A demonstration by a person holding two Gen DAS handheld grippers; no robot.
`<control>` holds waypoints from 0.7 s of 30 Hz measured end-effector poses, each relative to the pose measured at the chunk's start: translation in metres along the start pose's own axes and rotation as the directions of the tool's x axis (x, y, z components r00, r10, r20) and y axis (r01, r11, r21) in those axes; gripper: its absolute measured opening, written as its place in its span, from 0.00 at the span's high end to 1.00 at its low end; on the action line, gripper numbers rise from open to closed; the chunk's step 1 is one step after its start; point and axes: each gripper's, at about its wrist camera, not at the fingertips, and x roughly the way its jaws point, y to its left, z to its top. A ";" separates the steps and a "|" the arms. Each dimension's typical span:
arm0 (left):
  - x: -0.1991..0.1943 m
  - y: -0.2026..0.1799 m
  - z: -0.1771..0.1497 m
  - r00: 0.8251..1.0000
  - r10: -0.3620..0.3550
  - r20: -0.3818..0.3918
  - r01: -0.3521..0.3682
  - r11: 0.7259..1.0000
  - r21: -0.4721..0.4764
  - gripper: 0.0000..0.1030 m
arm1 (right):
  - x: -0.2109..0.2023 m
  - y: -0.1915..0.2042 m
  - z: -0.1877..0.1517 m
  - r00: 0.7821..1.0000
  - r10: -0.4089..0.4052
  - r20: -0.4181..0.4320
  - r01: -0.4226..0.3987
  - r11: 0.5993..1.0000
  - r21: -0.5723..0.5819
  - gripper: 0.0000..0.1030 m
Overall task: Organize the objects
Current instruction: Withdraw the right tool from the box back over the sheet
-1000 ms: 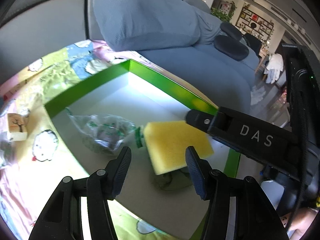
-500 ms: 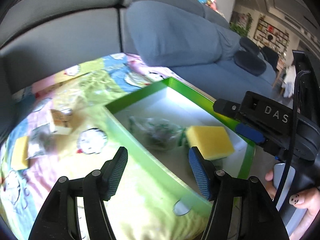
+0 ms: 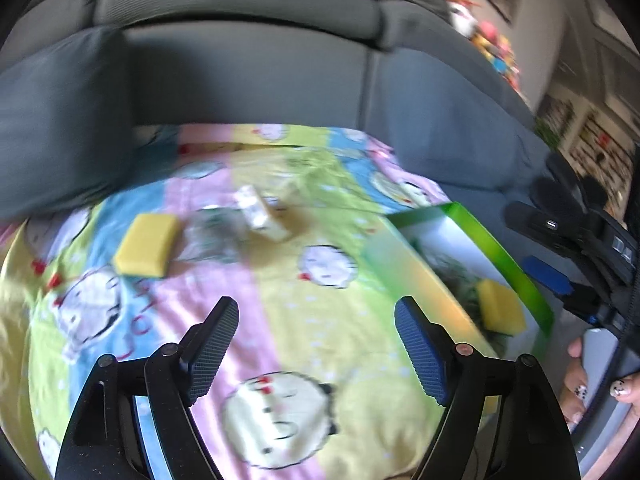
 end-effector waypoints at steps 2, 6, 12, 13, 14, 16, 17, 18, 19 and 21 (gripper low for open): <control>-0.002 0.016 -0.002 1.000 0.030 -0.002 -0.030 0.999 -0.042 0.21 | 0.006 0.013 -0.002 0.999 0.033 -0.017 -0.033 0.999 -0.034 0.09; 0.001 0.053 -0.008 0.994 0.105 -0.003 -0.105 0.990 -0.099 0.21 | 0.019 0.036 -0.007 0.994 0.088 -0.062 -0.093 0.992 -0.085 0.08; 0.001 0.102 -0.017 0.986 0.163 -0.016 -0.162 0.957 -0.240 0.21 | 0.042 0.070 -0.021 0.981 0.137 -0.141 -0.158 0.976 -0.151 0.08; 0.002 0.107 -0.018 0.986 0.164 -0.017 -0.163 0.955 -0.247 0.21 | 0.045 0.073 -0.023 0.978 0.141 -0.151 -0.165 0.974 -0.155 0.08; 0.001 0.112 -0.020 0.985 0.171 -0.017 -0.170 0.952 -0.255 0.21 | 0.049 0.077 -0.025 0.977 0.146 -0.158 -0.171 0.973 -0.158 0.08; 0.000 0.119 -0.022 0.980 0.195 -0.021 -0.194 0.944 -0.268 0.21 | 0.054 0.086 -0.029 0.979 0.146 -0.143 -0.168 0.972 -0.162 0.07; 0.000 0.123 -0.024 0.977 0.210 -0.024 -0.208 0.938 -0.276 0.21 | 0.056 0.092 -0.032 0.982 0.139 -0.128 -0.160 0.972 -0.170 0.07; 0.000 0.127 -0.025 0.976 0.218 -0.028 -0.217 0.935 -0.282 0.21 | 0.059 0.096 -0.034 0.983 0.141 -0.119 -0.161 0.971 -0.174 0.07; -0.001 0.131 -0.026 0.974 0.223 -0.034 -0.223 0.930 -0.292 0.21 | 0.062 0.100 -0.036 0.982 0.152 -0.114 -0.171 0.970 -0.175 0.07; 0.000 0.138 -0.028 0.974 0.222 -0.043 -0.224 0.922 -0.315 0.21 | 0.070 0.106 -0.042 0.976 0.173 -0.130 -0.193 0.968 -0.163 0.06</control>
